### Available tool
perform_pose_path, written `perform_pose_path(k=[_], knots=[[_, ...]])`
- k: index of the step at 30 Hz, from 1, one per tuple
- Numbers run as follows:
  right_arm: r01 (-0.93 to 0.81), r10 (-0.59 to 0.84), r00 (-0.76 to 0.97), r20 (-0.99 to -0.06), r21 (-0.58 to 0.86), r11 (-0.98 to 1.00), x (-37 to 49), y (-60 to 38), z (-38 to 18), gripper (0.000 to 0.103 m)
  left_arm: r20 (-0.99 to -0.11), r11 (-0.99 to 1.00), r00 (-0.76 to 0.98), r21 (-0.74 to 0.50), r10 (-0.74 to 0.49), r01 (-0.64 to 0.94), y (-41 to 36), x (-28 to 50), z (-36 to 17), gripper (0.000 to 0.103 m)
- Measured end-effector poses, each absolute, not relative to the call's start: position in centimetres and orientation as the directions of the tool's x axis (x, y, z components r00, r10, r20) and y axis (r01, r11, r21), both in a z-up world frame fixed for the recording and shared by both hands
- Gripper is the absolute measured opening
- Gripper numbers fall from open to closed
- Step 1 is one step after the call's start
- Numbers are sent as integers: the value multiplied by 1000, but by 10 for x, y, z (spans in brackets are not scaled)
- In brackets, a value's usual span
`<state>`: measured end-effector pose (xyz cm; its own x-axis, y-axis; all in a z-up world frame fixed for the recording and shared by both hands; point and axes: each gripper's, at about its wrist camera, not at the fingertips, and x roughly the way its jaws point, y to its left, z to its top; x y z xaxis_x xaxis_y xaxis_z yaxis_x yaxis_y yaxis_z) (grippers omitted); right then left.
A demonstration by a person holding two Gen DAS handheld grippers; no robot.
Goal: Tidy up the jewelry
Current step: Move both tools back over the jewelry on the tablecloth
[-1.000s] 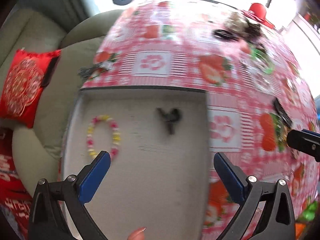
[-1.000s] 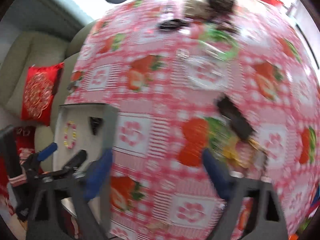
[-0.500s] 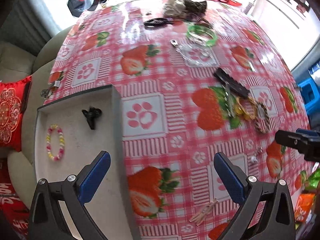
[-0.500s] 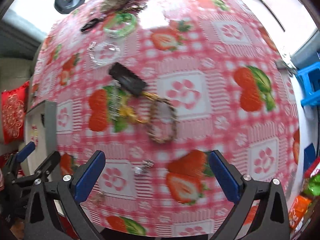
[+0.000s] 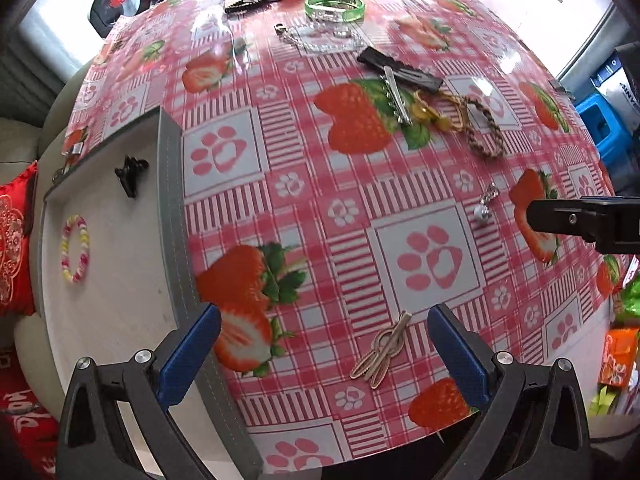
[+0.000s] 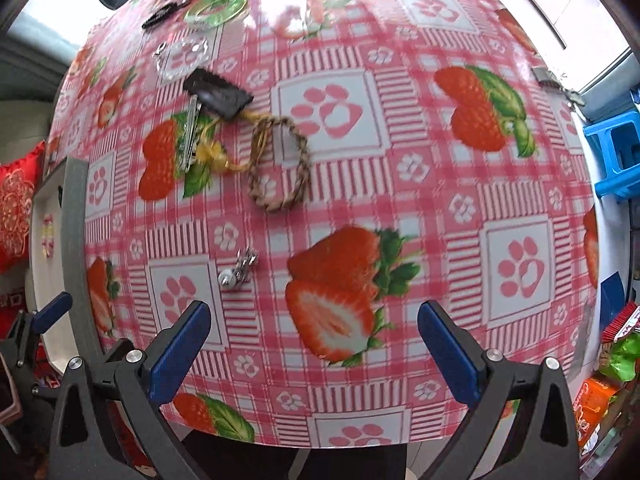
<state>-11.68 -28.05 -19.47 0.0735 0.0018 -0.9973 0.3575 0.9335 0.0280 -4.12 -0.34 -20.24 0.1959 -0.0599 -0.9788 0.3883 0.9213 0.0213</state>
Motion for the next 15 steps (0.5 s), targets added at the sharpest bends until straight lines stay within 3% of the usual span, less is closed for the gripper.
perform_pose_path(k=[11, 14, 15], knots=[[347, 19, 95, -995, 51, 937, -109, -266, -200, 103, -982, 908, 179, 25, -55, 418, -13, -55, -214, 98], [321, 14, 105, -994, 47, 946, -104, -260, -200, 97, -983, 900, 175, 34, -48, 435, -23, -63, -221, 84], [316, 8, 104, -995, 40, 948, -100, -256, -201, 93, -987, 898, 158, 34, -41, 440, -25, -66, -226, 84]])
